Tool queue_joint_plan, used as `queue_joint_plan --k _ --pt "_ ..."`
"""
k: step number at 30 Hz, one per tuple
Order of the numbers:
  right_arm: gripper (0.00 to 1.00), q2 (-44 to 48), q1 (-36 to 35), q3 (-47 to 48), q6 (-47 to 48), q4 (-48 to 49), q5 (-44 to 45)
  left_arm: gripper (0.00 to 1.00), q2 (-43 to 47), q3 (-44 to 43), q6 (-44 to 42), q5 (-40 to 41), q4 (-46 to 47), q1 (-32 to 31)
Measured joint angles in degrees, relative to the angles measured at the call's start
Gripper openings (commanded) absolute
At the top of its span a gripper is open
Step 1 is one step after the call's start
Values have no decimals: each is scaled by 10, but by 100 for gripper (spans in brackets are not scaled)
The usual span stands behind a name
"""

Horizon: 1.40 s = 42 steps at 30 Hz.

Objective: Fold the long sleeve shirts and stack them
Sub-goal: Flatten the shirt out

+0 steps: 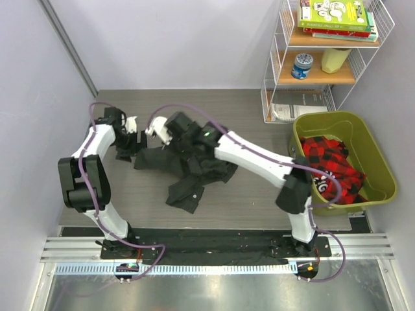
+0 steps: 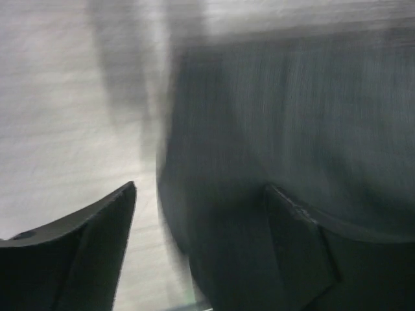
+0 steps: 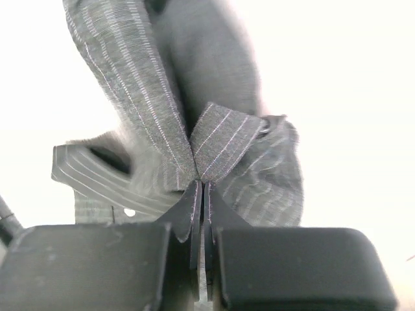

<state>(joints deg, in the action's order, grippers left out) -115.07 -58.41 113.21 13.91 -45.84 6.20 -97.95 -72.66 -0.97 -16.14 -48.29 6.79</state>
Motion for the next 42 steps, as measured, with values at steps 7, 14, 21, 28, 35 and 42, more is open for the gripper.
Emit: queue_joint_plan --k 7,14,21,28,35,42 --pt "5 78 120 22 10 -21 -111 0 -72 -22 1 23 17 -38" --pt "1 49 214 24 -4 -61 -194 32 -96 -84 -11 6 6 20" --pt "1 15 206 19 -38 -49 -294 92 13 -97 -56 -218 22 71" --pt "1 -3 202 7 -57 -45 -360 97 142 -37 -84 -293 141 -62" --pt "10 -3 203 -23 -61 -43 -375 56 110 28 -177 -268 205 -182" --pt "12 -3 210 -26 -47 -50 -361 7 91 25 -314 -230 122 -180"
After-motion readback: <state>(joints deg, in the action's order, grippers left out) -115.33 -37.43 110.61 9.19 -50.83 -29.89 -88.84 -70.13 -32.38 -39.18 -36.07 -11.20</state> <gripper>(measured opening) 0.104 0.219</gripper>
